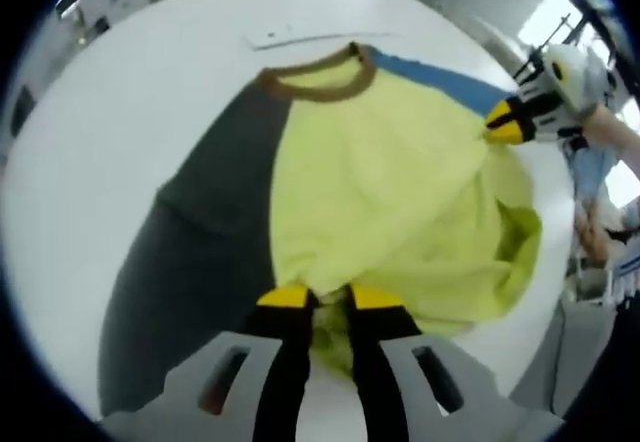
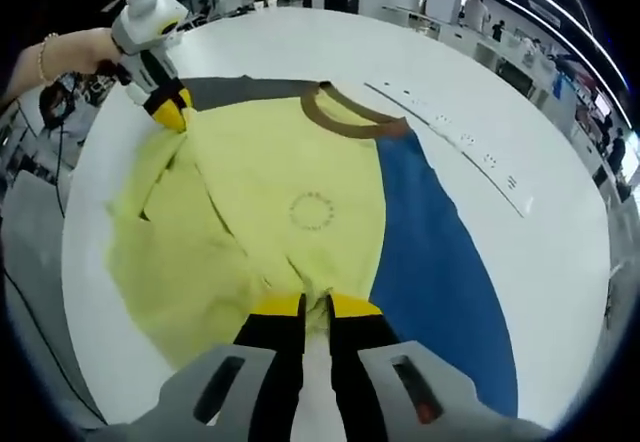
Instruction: Fold the garment on the visible template until the final outline fits inside the template.
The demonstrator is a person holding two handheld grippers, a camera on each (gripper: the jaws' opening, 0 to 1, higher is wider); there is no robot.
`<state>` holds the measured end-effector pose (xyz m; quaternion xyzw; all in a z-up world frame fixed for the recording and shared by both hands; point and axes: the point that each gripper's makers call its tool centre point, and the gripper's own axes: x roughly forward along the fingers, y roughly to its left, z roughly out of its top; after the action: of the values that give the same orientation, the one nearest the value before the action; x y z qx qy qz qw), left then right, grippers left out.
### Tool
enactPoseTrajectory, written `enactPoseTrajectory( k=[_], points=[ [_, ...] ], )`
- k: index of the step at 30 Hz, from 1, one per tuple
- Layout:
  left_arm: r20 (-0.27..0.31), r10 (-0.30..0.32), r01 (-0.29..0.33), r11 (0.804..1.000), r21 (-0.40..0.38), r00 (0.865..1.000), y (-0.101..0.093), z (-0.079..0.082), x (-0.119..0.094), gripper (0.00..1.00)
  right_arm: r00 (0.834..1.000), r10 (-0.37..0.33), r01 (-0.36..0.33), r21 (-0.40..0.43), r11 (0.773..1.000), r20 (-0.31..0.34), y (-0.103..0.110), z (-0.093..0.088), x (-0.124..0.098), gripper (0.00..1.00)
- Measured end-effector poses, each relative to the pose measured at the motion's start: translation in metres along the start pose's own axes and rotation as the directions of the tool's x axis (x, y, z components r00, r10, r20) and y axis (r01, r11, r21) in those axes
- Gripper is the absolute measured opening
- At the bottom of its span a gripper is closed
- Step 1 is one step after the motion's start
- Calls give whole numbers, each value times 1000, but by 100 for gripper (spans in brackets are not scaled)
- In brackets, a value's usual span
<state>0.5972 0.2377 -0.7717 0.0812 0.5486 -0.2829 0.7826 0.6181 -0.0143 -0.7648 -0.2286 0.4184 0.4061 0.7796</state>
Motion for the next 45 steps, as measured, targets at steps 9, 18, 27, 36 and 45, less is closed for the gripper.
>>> enactPoseTrajectory(
  k=[9,18,27,36,45],
  points=[
    [7,25,-25,1000,15,1000,4,-3,-12,21,1000,-15,15,-16,1000,3,-1,-1,-12,9],
    [21,34,-34,999,15,999,2,-6,-25,22,999,-27,27,-13,1000,23,4,3,-26,12],
    [58,49,-51,998,23,997,-2,-7,-47,26,998,-34,35,-18,999,59,15,10,-47,19],
    [94,55,-59,997,44,994,-13,-16,-72,30,995,-44,47,-37,998,93,31,16,-72,29],
    [148,65,-77,994,79,987,-27,-24,-102,33,988,-60,67,-50,996,139,50,19,-101,37]
  ],
)
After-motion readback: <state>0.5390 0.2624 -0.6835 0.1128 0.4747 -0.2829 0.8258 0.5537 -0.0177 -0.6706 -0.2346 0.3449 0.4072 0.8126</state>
